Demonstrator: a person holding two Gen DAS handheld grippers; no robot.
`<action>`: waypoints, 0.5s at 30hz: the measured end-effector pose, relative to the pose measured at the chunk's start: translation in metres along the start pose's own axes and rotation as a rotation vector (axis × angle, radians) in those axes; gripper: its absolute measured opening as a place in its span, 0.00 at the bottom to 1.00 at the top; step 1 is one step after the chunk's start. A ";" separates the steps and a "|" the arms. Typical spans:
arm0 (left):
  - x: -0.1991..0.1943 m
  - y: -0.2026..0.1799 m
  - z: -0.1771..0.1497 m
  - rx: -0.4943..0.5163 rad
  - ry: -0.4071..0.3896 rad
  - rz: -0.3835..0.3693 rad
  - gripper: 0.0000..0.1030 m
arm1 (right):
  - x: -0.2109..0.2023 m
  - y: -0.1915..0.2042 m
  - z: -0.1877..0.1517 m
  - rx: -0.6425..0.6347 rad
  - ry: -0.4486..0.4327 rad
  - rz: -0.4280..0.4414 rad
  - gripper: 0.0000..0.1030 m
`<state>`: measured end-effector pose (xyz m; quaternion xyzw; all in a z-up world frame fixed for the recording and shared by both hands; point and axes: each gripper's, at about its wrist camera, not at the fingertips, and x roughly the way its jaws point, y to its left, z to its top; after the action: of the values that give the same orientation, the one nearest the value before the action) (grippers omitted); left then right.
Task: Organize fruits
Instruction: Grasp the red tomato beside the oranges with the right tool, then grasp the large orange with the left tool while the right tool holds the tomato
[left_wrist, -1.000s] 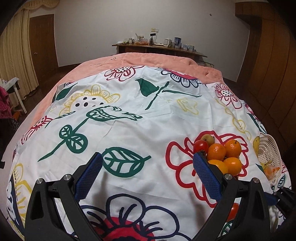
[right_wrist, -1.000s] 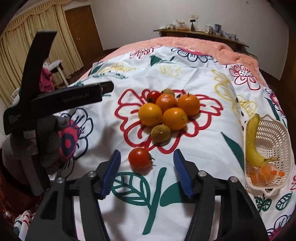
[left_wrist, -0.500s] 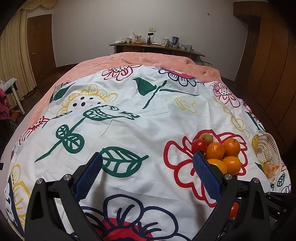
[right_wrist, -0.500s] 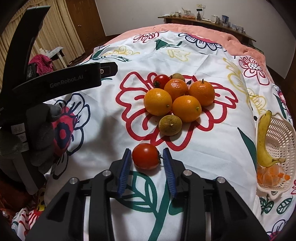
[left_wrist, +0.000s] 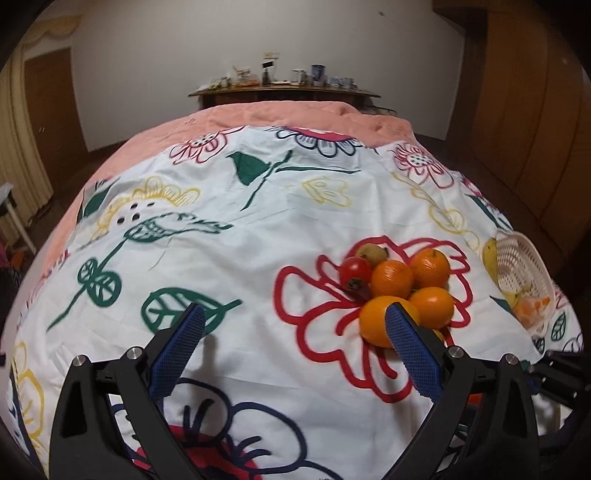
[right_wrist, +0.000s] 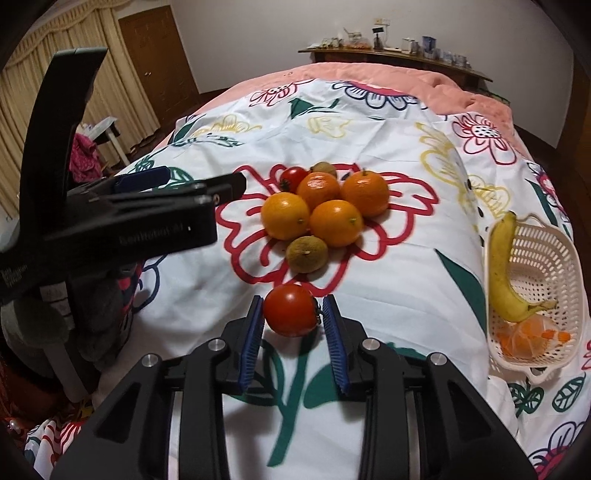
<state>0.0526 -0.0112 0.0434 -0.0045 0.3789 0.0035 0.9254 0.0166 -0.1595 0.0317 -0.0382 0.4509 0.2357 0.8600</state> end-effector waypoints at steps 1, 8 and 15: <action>-0.001 -0.003 0.000 0.011 -0.002 -0.008 0.96 | -0.001 -0.002 -0.001 0.007 -0.002 0.001 0.32; 0.011 -0.029 0.006 0.125 0.052 -0.108 0.74 | -0.001 -0.008 -0.004 0.027 -0.008 0.018 0.32; 0.030 -0.034 0.008 0.141 0.131 -0.220 0.58 | 0.001 -0.011 -0.004 0.040 -0.010 0.034 0.32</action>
<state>0.0798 -0.0454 0.0279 0.0187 0.4352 -0.1249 0.8914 0.0191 -0.1701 0.0269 -0.0120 0.4517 0.2412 0.8589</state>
